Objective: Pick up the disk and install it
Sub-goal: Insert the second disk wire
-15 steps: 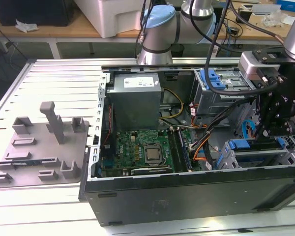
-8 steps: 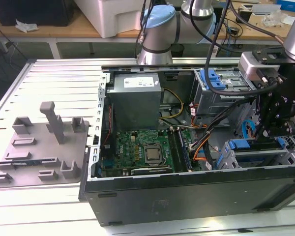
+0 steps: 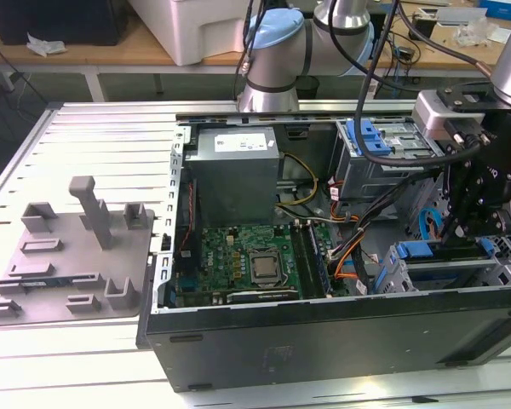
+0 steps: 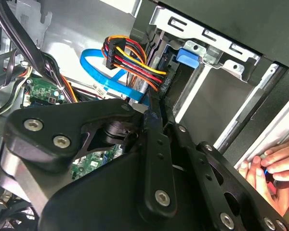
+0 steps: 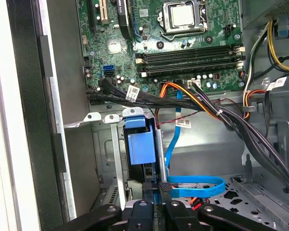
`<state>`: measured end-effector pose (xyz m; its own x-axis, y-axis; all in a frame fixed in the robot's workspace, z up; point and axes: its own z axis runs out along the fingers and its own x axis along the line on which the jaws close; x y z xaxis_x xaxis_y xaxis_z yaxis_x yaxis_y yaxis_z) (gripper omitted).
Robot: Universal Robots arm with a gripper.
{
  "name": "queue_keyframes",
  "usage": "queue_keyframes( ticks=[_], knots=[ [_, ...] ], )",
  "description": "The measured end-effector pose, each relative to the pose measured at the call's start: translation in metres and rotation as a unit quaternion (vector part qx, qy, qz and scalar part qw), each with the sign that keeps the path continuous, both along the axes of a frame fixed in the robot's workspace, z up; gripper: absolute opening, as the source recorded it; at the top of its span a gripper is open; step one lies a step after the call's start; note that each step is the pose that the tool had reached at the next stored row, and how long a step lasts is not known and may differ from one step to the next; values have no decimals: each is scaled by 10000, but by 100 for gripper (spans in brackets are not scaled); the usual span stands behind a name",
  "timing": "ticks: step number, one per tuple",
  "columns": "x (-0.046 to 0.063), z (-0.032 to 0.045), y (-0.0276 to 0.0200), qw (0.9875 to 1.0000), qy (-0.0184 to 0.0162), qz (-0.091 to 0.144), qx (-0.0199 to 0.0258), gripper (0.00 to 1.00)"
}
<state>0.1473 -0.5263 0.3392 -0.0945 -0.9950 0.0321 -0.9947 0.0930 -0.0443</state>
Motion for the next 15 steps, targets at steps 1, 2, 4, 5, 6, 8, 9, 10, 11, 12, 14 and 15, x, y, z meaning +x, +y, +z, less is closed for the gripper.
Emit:
queue_keyframes(
  ticks=[1, 2, 4, 5, 6, 8, 9, 10, 11, 12, 14, 15],
  knots=[
    [0, 0, 0, 10000, 0, 0, 0, 16],
    [0, -1, 0, 10000, 0, 0, 0, 16],
    [0, -1, 0, 10000, 0, 0, 0, 16],
    [0, -1, 0, 10000, 0, 0, 0, 16],
    [0, -1, 0, 10000, 0, 0, 0, 16],
    [0, -5, 0, 10000, 0, 0, 4, 23],
    [0, -5, 0, 10000, 0, 0, 3, 23],
    [0, -3, 0, 10000, 0, 0, 1, 29],
    [0, -2, 0, 10000, 0, 0, 0, 36],
    [0, -3, 0, 10000, 0, 0, 0, 36],
    [0, 0, 0, 10000, 0, 0, 0, 36],
    [0, 7, 3, 10000, 0, 0, 0, 36]
  ],
)
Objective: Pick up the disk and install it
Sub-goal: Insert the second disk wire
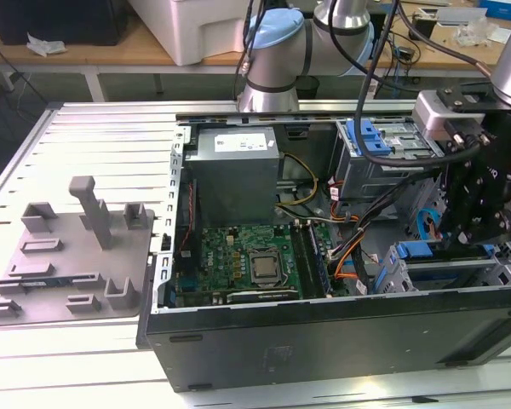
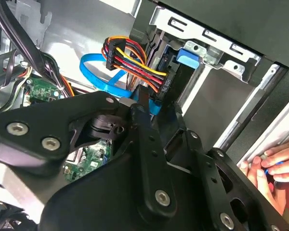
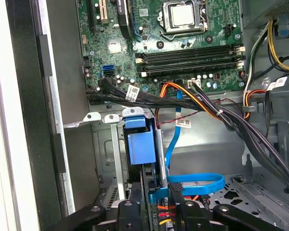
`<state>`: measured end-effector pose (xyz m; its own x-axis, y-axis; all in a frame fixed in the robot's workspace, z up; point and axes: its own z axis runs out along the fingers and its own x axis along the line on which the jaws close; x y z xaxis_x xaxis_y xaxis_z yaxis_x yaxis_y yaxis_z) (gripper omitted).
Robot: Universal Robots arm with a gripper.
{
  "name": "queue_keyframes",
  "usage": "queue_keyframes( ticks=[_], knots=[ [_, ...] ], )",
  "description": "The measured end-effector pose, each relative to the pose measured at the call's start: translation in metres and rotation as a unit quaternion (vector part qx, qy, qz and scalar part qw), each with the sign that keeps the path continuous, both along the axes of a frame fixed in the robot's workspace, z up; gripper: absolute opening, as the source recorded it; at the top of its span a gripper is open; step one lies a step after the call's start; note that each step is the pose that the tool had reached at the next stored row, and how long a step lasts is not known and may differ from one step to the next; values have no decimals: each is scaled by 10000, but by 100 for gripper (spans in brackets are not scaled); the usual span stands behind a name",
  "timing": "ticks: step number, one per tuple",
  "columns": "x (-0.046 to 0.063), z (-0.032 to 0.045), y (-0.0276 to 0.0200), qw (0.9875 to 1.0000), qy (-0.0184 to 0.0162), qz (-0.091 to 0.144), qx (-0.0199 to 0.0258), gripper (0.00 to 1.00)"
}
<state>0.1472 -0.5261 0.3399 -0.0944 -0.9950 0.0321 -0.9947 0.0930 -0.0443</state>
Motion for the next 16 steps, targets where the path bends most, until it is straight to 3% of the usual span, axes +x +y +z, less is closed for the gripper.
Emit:
queue_keyframes(
  ticks=[3, 8, 16],
  knots=[
    [-4, 45, 32, 10000, 0, 0, 0, 36],
    [-37, 79, 144, 10000, 0, 0, -4, 36],
    [-134, 155, 242, 10000, -5, 0, -13, 36]
  ],
)
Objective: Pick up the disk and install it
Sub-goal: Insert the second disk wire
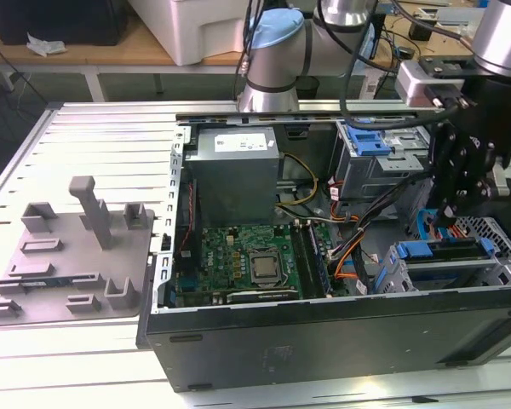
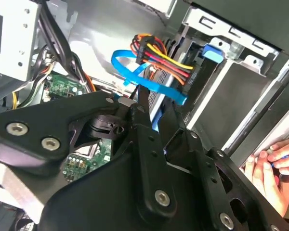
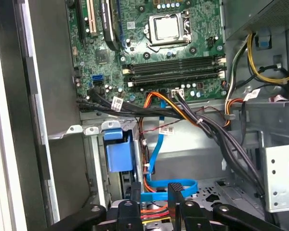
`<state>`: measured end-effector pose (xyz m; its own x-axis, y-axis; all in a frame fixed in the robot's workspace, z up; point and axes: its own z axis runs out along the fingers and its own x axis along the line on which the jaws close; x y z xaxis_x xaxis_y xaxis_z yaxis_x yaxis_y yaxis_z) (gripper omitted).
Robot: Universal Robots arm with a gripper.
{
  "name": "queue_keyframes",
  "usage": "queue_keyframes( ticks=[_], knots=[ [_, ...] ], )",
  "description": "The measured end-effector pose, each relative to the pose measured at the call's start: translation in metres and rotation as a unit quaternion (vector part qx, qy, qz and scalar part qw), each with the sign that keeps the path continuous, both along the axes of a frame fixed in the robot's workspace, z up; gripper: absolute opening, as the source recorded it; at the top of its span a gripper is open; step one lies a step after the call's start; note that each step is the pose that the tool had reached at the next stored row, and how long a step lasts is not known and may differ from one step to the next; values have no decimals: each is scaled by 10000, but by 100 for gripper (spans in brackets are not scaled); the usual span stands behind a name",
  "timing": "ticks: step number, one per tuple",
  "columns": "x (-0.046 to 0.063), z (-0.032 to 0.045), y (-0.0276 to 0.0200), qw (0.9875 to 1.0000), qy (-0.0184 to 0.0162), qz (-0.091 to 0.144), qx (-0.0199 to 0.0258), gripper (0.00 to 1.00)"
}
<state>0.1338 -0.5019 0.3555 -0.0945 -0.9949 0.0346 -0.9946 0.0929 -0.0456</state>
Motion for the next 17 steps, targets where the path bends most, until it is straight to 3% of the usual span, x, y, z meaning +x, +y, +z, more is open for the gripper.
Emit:
queue_keyframes(
  ticks=[8, 11, 12, 13, 17],
  knots=[
    [-160, 47, 88, 10000, -22, 0, -6, 36],
    [-270, 66, 89, 10000, -62, 0, -5, 36],
    [-304, 71, 89, 10000, -78, 0, -6, 34],
    [-327, 74, 89, 10000, -90, 0, -6, 22],
    [-429, 93, 91, 9999, -151, 0, -5, 11]
  ],
)
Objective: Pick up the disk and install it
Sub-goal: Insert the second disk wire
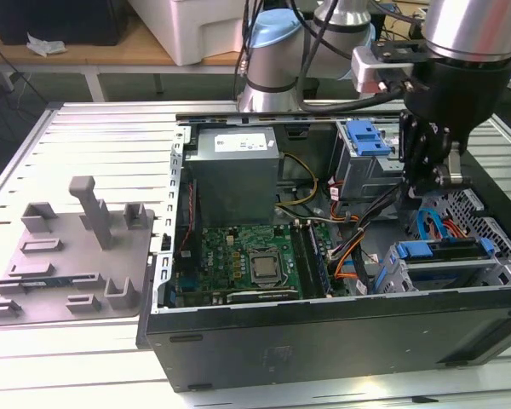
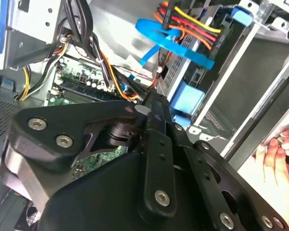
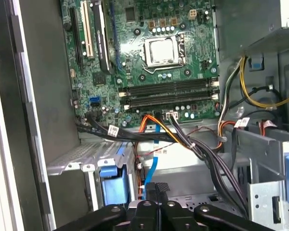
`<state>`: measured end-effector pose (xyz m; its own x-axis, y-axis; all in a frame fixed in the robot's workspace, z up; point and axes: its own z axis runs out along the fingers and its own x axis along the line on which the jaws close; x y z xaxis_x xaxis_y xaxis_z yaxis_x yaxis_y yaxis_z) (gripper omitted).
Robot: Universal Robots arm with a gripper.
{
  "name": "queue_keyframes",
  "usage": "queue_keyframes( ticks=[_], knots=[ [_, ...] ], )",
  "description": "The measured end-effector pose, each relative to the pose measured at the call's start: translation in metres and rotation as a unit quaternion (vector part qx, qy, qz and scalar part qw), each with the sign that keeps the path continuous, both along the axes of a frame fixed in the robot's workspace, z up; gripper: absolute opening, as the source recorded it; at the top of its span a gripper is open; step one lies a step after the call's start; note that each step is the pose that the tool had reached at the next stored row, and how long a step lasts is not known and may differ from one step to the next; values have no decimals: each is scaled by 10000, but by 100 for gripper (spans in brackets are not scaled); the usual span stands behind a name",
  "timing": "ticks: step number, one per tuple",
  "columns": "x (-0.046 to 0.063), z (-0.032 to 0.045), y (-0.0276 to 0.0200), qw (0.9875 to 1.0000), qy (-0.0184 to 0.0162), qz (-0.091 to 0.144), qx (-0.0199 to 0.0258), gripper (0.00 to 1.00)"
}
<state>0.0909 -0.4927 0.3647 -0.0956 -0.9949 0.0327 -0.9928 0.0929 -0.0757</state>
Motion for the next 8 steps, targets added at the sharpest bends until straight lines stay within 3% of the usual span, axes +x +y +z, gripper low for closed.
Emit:
queue_keyframes(
  ticks=[8],
  knots=[
    [-19, 1, 5, 10000, -14, 0, -4, 11]
  ],
)
